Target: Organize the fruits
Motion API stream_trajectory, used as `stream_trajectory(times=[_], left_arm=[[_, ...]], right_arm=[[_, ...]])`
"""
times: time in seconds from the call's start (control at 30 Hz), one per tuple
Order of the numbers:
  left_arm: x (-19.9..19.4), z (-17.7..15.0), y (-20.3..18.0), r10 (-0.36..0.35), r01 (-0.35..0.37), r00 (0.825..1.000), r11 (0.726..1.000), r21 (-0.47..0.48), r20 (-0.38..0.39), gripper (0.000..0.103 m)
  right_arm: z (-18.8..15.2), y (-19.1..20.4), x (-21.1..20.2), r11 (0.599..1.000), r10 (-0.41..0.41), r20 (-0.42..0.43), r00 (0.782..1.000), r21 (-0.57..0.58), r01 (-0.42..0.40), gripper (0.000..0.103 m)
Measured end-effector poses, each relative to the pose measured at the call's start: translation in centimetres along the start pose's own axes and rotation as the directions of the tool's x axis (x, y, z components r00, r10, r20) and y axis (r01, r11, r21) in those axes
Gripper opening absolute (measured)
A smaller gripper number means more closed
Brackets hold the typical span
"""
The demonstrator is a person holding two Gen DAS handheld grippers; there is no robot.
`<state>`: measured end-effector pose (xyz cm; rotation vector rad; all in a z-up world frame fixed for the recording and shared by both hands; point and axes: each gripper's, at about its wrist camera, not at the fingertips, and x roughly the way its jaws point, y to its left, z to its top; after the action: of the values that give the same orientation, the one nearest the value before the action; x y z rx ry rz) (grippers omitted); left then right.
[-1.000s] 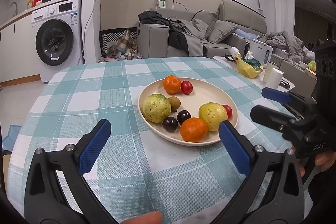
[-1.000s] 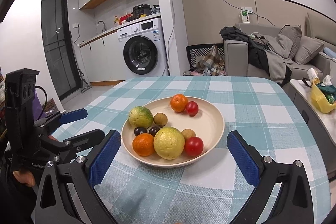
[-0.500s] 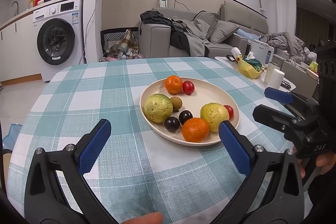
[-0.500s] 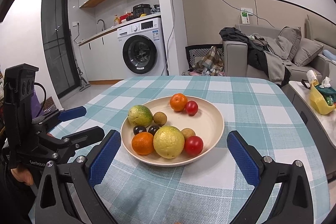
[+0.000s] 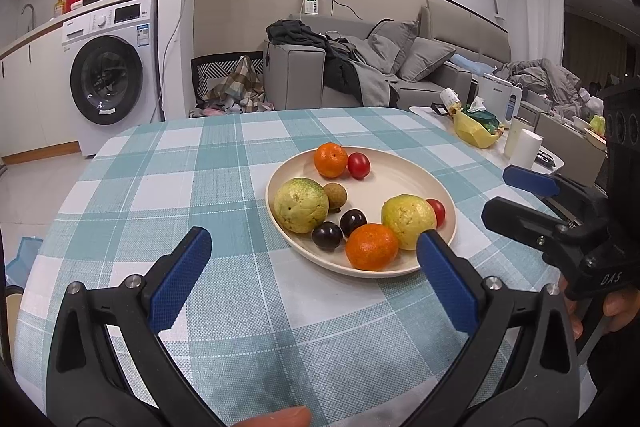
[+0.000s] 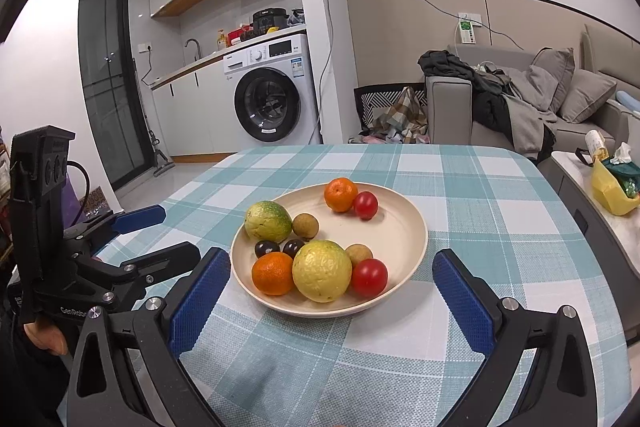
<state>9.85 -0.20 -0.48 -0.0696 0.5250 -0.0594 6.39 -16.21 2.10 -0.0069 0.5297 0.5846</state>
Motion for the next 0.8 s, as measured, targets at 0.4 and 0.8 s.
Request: stream_trajectory(times=[0.4, 0.8], left_arm=[[0.16, -0.13, -0.02, 0.004, -0.004, 1.0, 1.0, -0.006, -0.004, 0.102], [0.13, -0.14, -0.02, 0.004, -0.004, 1.0, 1.0, -0.007, -0.005, 0.102]], right_arm=[[0.0, -0.03, -0.01, 1.0, 0.0, 0.0, 1.0, -0.001, 0.0, 0.103], [0.03, -0.04, 0.08, 1.0, 0.0, -0.001, 1.0, 0.0, 0.0, 0.103]])
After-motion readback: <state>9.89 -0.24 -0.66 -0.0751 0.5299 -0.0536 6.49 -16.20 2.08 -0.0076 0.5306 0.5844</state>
